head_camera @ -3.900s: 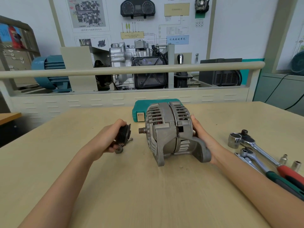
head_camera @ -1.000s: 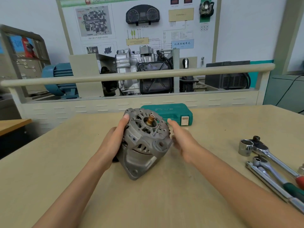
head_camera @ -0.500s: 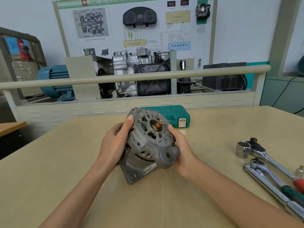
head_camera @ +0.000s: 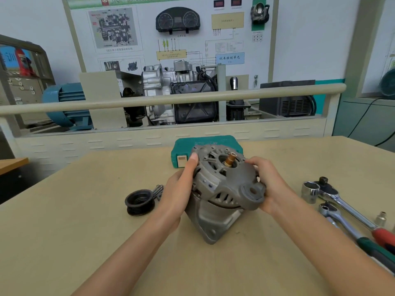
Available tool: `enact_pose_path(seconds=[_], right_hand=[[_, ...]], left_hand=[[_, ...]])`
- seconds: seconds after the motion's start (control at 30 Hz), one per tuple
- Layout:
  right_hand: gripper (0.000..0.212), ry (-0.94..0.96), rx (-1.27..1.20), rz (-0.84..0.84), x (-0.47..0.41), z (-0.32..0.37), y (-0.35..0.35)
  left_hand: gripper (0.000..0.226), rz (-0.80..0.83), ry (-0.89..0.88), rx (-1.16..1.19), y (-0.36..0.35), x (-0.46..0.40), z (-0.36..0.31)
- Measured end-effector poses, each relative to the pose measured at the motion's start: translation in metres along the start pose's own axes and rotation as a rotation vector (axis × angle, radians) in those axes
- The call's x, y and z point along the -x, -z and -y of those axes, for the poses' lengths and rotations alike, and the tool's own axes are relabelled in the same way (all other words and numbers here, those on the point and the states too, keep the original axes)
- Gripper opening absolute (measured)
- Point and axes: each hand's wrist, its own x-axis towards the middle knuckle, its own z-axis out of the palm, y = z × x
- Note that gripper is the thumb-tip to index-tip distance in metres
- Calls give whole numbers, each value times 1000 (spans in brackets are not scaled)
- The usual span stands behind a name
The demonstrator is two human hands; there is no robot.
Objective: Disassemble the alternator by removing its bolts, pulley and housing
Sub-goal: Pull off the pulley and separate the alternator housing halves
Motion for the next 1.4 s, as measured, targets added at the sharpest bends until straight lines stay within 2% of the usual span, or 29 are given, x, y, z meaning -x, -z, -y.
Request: enact_pose_path(seconds=[0.17, 0.27, 0.33, 0.47, 0.57, 0.67, 1.0, 1.07, 1.13, 1.2, 1.3, 1.4], right_hand=[[20, -29, -33, 23, 3, 5, 4], [21, -20, -56, 29, 2, -2, 6], [23, -10, -86, 51, 1, -6, 9], [26, -7, -155, 119, 2, -11, 8], [29, -8, -96, 172, 4, -8, 5], [22, -37, -62, 156, 6, -3, 1], [15, -87, 141, 154, 5, 22, -14], [14, -31, 124, 131, 3, 24, -19], [12, 90, -94, 48, -2, 21, -22], [16, 150, -319, 40, 4, 7, -23], [21, 231, -250, 134, 17, -17, -28], [19, 288, -89, 218, 29, -23, -32]], left_hand=[[73, 22, -5, -154, 0, 1, -2], [57, -15, -56, -191, 4, -5, -14], [57, -46, -75, -158, 5, -13, -24], [55, 168, -22, -147, -2, -20, -37], [46, 182, -5, -64, -4, -20, -34], [41, 123, -37, 23, -5, -18, -27], [50, -109, -71, 214, -9, -6, -2], [53, -187, -79, 287, -10, -1, 7], [52, -262, -88, 358, -10, 3, 15], [51, -311, -88, 452, -7, 9, 20], [47, -328, -120, 574, 2, 15, 22], [40, -379, -169, 516, 11, 17, 23]])
